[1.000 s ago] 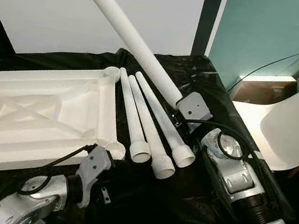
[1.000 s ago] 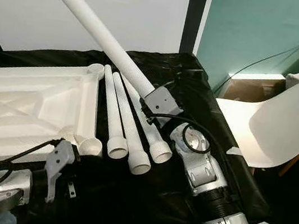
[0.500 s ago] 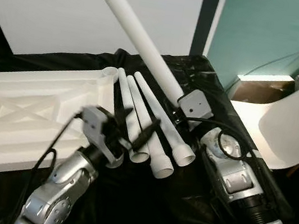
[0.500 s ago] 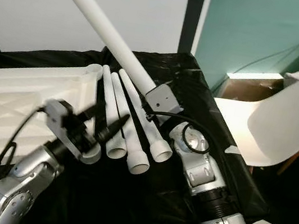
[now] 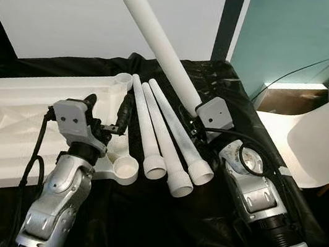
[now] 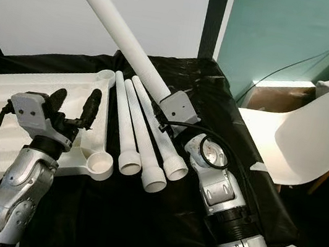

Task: Building children table

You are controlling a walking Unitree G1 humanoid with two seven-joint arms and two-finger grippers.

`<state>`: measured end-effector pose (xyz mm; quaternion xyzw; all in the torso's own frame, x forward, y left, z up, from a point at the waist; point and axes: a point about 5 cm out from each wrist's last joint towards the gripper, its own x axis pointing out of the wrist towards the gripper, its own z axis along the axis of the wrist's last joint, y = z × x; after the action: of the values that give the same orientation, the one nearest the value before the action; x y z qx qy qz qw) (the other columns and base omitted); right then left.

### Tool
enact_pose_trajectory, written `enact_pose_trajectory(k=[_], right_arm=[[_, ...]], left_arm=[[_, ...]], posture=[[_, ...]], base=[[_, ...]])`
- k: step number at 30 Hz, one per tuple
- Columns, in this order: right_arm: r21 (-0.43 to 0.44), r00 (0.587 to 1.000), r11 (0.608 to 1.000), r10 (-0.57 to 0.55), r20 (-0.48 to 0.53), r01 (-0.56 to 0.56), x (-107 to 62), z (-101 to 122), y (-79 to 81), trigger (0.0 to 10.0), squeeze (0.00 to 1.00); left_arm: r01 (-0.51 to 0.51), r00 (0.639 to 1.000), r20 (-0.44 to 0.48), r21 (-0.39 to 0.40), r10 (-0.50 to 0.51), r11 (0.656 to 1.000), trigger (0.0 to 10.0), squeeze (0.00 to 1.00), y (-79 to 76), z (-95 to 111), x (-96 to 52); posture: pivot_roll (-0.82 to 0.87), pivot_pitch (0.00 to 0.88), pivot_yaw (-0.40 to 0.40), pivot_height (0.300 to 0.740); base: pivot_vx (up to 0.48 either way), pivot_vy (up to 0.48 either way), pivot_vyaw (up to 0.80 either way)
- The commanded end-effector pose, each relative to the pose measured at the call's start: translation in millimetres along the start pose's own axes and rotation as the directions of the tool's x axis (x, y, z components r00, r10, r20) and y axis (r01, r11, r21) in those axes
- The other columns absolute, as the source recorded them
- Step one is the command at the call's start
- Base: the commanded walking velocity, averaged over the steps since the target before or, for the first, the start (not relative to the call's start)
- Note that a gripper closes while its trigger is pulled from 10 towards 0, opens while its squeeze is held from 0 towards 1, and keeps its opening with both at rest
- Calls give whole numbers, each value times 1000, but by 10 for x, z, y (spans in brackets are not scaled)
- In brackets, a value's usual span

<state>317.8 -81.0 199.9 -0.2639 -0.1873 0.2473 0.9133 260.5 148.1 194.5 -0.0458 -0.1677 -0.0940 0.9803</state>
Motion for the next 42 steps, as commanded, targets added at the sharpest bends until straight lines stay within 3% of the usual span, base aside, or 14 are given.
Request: enact_pose_trajectory(k=[1, 6, 13, 27, 28, 31, 32, 33, 34, 35, 36, 37, 40, 42], right_arm=[[25, 1000, 999, -23, 15, 23, -5, 4, -11, 10000, 0], [42, 999, 998, -38, 15, 37, -16, -4, -9, 10000, 0], [43, 999, 998, -47, 13, 47, -22, -15, -25, 10000, 0], [62, 998, 996, -58, 8, 58, -14, -23, -40, 10000, 0], [66, 998, 996, -61, 7, 61, -15, -25, -47, 10000, 0], [63, 998, 996, -61, 4, 61, -19, -27, -48, 10000, 0], [63, 998, 996, -61, 3, 61, -20, -26, -47, 10000, 0], [63, 998, 996, -61, 3, 61, -20, -26, -47, 10000, 0], [62, 998, 996, -61, 2, 61, -21, -29, -49, 10000, 0], [62, 998, 996, -61, 2, 61, -21, -29, -49, 10000, 0], [61, 998, 996, -61, 0, 61, -22, -33, -52, 10000, 0], [61, 998, 996, -61, 0, 61, -22, -33, -52, 10000, 0], [61, 998, 996, -59, -1, 59, -23, -38, -47, 10000, 0], [61, 998, 996, -59, -1, 59, -23, -38, -47, 10000, 0]], left_arm=[[-172, 985, -1, 125, 173, 977, 10000, 0, 79, -69, 49], [-235, 971, 0, 159, 238, 959, 10000, 0, 55, -134, 82], [-220, 974, -14, 168, 225, 961, 10000, 0, 34, -189, 60], [-202, 979, -5, 186, 206, 962, 10000, 0, 27, -205, 94], [-175, 983, -17, 178, 181, 968, 10000, 0, 2, -224, 89], [-7, 994, -113, 44, 12, 999, 10000, 0, -116, -321, 37], [64, 989, -136, -2, -63, 998, 10000, 0, -152, -338, 1], [64, 989, -136, -2, -63, 998, 10000, 0, -152, -338, 1], [177, 967, -175, -63, -185, 982, 10000, 0, -196, -355, -81], [177, 967, -175, -63, -185, 982, 10000, 0, -196, -355, -81], [303, 923, -215, -112, -321, 946, 10000, 0, -224, -361, -196], [303, 923, -215, -112, -321, 946, 10000, 0, -224, -361, -196], [538, 765, -320, -158, -559, 828, 10000, 0, -212, -377, -477], [538, 765, -320, -158, -559, 828, 10000, 0, -212, -377, -477]], posture=[[120, 0, 55, 740], [117, 0, 59, 740], [109, 0, 68, 740], [109, 0, 65, 740], [109, 0, 65, 740], [108, 0, 61, 740], [108, 0, 61, 740], [108, 0, 61, 740], [110, 0, 60, 740], [110, 0, 60, 740], [112, 0, 59, 740], [112, 0, 59, 740], [121, 0, 57, 740], [121, 0, 57, 740]], base=[[0, 0, 0], [0, 0, 800], [0, 0, 800], [0, 0, 286], [0, 0, 0], [0, 0, 0], [0, 0, 0], [0, 0, 0], [0, 0, 0], [0, 0, 0], [0, 0, 0], [0, 0, 0], [0, 0, 0], [0, 0, 0]])
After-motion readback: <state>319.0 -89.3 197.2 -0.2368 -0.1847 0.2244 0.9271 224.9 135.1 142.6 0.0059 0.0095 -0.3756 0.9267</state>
